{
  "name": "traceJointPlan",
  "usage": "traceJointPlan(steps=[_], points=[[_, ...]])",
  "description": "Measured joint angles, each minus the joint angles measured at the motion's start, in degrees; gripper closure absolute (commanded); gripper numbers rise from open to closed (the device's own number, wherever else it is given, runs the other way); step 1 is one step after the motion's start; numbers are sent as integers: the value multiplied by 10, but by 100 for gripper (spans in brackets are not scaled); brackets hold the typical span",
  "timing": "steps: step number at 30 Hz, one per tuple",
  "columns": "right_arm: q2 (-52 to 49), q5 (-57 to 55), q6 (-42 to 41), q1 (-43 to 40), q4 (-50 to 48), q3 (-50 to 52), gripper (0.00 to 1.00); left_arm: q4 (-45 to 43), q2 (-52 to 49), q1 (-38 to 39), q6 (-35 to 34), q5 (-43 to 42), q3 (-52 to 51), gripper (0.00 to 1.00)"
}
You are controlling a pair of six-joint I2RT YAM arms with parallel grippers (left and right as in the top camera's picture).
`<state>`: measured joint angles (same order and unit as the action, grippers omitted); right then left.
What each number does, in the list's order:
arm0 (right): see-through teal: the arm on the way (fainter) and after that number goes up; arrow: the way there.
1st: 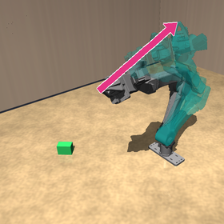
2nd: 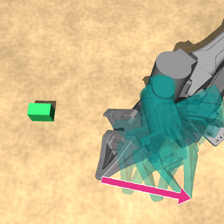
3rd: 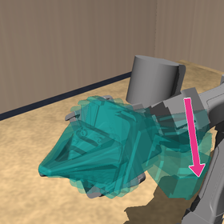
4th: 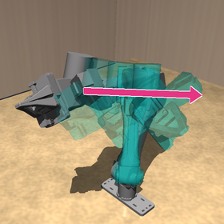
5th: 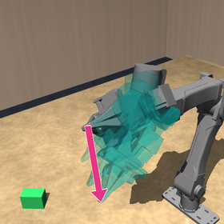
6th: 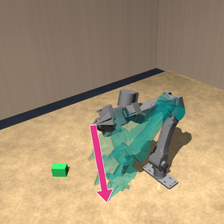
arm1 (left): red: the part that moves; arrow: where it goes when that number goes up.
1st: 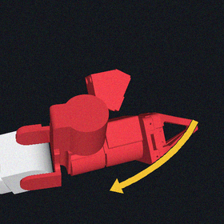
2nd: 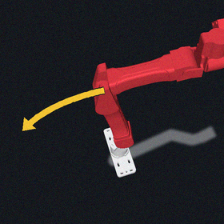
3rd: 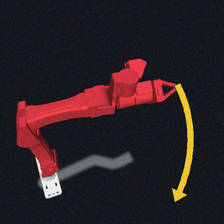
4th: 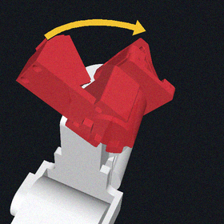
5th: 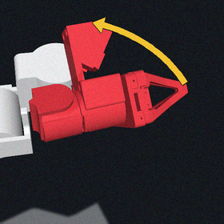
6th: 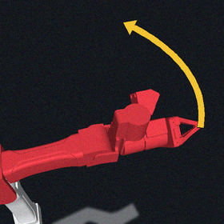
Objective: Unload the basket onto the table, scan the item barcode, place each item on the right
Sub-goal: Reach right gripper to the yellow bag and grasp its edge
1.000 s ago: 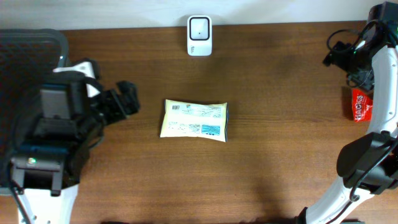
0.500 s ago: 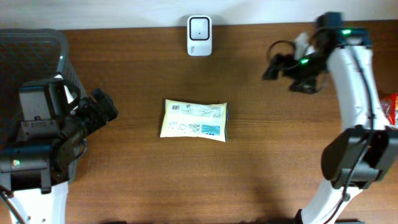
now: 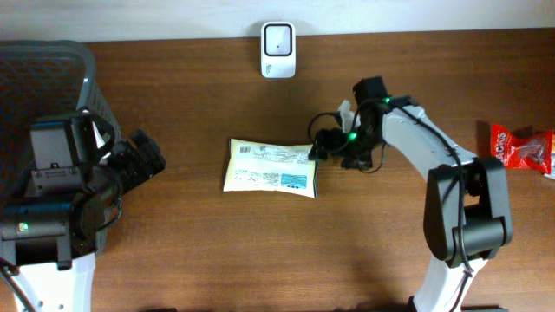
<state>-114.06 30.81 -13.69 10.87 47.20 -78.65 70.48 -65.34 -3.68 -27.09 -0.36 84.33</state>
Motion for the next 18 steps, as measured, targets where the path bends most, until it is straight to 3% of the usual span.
traceJointPlan(steps=[6,7,8,10,11,12,13,18], points=[[0,57,-15,33,-114,66,0,0,0,0,0,0,0,1],[0,60,-23,38,-130,69,5,0,0,0,0,0,0,1],[0,62,-30,41,-139,70,12,0,0,0,0,0,0,1],[0,63,-47,48,-165,75,35,0,0,0,0,0,0,1],[0,61,-64,52,-178,78,55,0,0,0,0,0,0,1],[0,57,-73,57,-187,80,85,0,0,0,0,0,0,1],[0,49,-76,59,-189,80,96,0,0,0,0,0,0,1],[0,10,-90,61,-188,81,96,0,0,0,0,0,0,1]])
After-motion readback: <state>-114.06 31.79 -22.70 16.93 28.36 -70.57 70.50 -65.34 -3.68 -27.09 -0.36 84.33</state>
